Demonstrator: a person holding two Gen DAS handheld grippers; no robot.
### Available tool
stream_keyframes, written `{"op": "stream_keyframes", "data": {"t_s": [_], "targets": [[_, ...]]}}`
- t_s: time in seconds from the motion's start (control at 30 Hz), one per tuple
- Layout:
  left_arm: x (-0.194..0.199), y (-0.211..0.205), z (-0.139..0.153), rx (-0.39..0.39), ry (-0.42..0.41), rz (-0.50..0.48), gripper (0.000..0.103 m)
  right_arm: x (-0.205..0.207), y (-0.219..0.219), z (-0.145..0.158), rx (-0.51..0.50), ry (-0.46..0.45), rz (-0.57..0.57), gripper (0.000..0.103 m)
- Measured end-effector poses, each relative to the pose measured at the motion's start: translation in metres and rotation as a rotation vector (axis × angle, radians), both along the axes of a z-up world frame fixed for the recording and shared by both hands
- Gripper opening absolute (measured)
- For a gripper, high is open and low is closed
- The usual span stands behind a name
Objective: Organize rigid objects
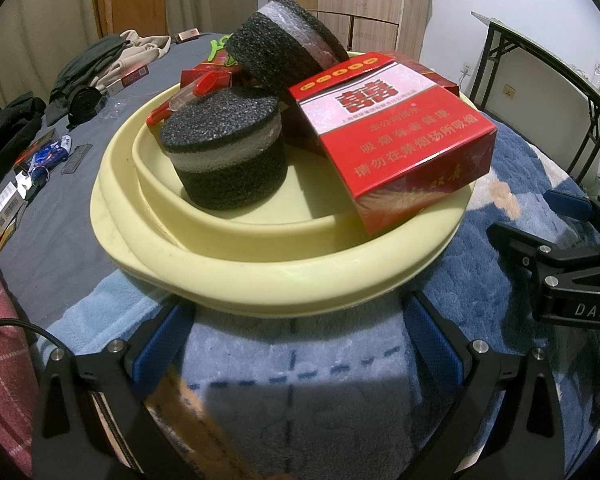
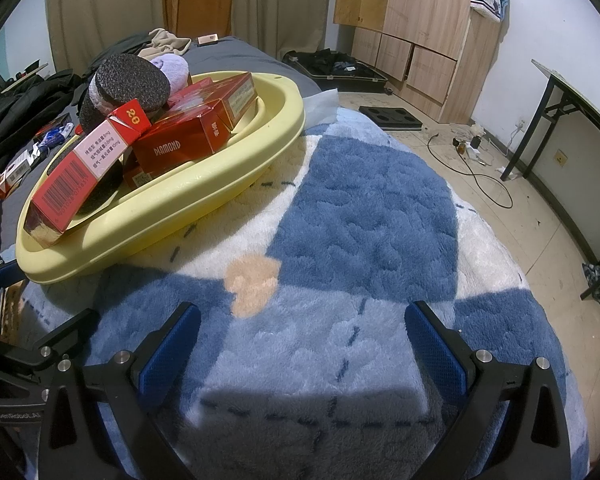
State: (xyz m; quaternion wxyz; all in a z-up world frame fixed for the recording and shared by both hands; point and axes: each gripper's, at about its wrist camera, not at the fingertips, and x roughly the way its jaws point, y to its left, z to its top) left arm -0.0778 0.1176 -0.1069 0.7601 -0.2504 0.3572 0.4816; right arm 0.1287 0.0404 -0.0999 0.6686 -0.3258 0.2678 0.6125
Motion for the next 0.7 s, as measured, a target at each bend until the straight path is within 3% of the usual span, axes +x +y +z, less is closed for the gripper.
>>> {"op": "stream_keyframes", "data": {"t_s": [0.7], "targets": [[0.0005,0.0002,0.0014,0.003,0.003,0.0,0.103,0.0001,0.0001,0.0,0.0,0.0,0.0,0.103]]}}
